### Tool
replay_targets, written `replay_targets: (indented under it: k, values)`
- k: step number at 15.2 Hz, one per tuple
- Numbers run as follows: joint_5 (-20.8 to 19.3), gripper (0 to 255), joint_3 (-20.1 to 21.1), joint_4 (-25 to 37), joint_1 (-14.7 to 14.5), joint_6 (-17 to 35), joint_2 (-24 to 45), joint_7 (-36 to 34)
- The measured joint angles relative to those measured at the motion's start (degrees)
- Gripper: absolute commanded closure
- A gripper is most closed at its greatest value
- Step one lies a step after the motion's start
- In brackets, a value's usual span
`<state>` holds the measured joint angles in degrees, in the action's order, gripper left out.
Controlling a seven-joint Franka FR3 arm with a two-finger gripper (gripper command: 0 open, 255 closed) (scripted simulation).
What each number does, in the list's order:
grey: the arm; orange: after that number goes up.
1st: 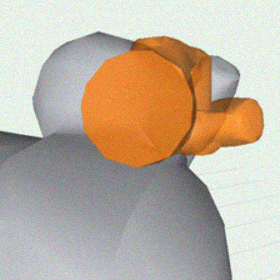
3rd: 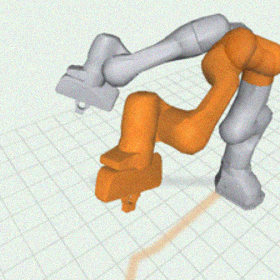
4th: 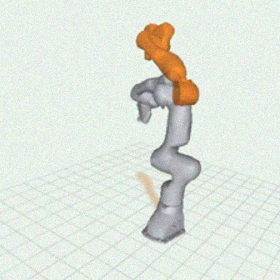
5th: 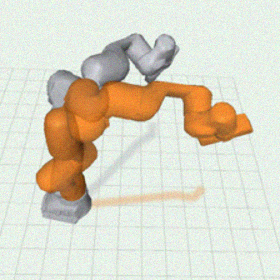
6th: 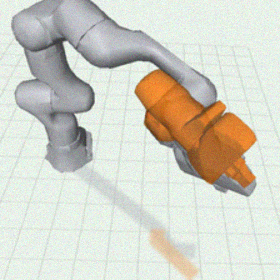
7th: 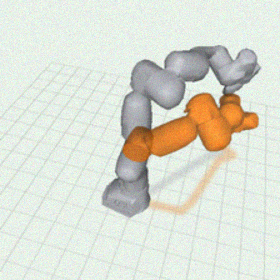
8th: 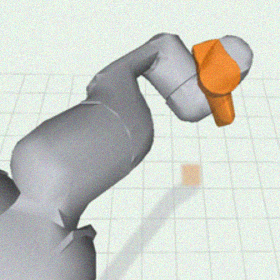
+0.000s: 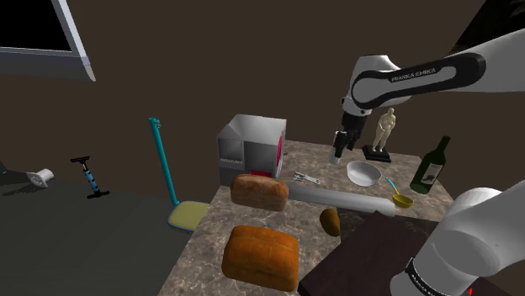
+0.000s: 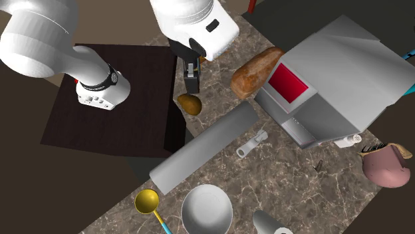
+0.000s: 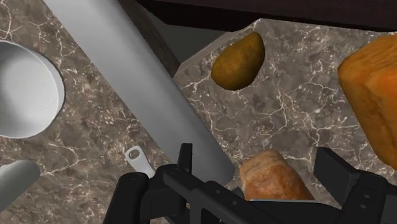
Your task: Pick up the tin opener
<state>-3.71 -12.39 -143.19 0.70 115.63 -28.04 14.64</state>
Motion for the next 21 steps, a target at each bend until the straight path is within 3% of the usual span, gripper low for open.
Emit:
replay_targets:
  k: [8, 14, 21]
  values:
    - [2.5, 0, -5.9, 2.1, -1.5, 14.9, 16.0, 13.0]
    - [9.9, 0, -7.9, 7.8, -2.3, 23.4, 30.4, 25.0]
    - [19.8, 0, -5.0, 18.7, 1.3, 28.7, 47.3, 39.1]
